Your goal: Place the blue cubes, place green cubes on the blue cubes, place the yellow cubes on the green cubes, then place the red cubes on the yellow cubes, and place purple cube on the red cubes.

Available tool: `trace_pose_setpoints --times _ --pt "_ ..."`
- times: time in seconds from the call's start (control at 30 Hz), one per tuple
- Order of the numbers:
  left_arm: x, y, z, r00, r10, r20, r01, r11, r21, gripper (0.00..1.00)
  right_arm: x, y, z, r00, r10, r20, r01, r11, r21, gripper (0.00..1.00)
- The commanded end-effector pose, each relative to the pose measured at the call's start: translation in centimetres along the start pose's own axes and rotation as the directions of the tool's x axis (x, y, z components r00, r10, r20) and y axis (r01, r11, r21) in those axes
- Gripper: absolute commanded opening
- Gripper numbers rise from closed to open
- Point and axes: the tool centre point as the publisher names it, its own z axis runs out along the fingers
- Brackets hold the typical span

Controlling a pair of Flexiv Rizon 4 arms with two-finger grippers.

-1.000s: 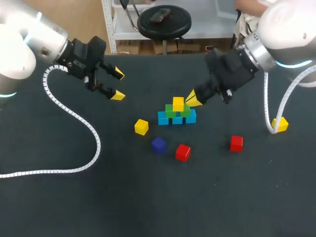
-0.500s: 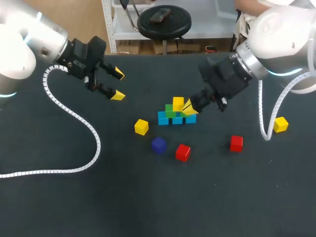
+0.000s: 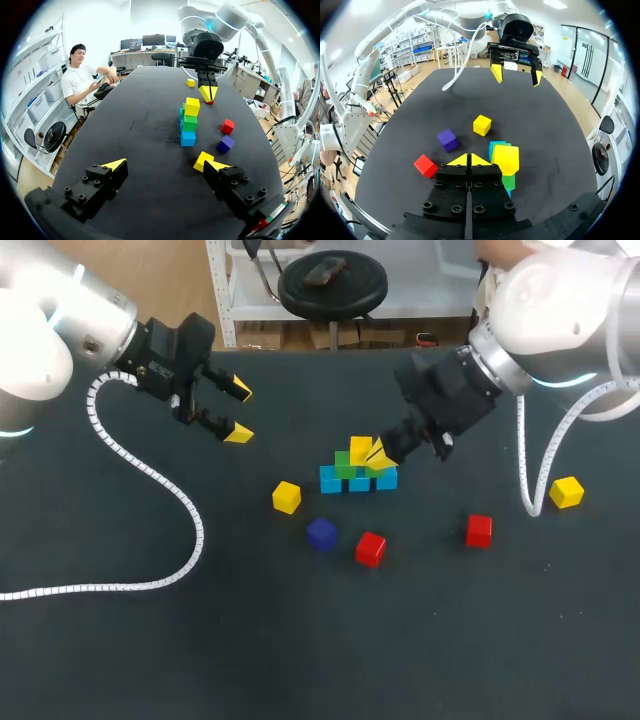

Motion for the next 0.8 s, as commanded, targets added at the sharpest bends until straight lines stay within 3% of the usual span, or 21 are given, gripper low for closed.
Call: trace_pose_setpoints --times 0.03,0.57,0.8 --pt "0.0 0.2 0.0 1.0 0.001 -0.002 -0.001 1.0 0.005 1.0 0.1 -0.1 0.1 1.0 0.002 -0.005 -0.002 1.0 0.001 0.0" --pt "0.0 0.2 0.0 1.0 0.001 -0.002 -0.001 1.0 0.005 1.0 0.3 -0.4 -0.1 1.0 0.014 -0.016 -0.014 1.0 0.013 0.0" --pt "0.0 0.2 0.0 1.0 0.001 -0.002 -0.001 1.0 0.005 1.0 -0.2 0.8 0.4 1.0 0.014 0.001 -0.014 1.0 -0.004 0.0"
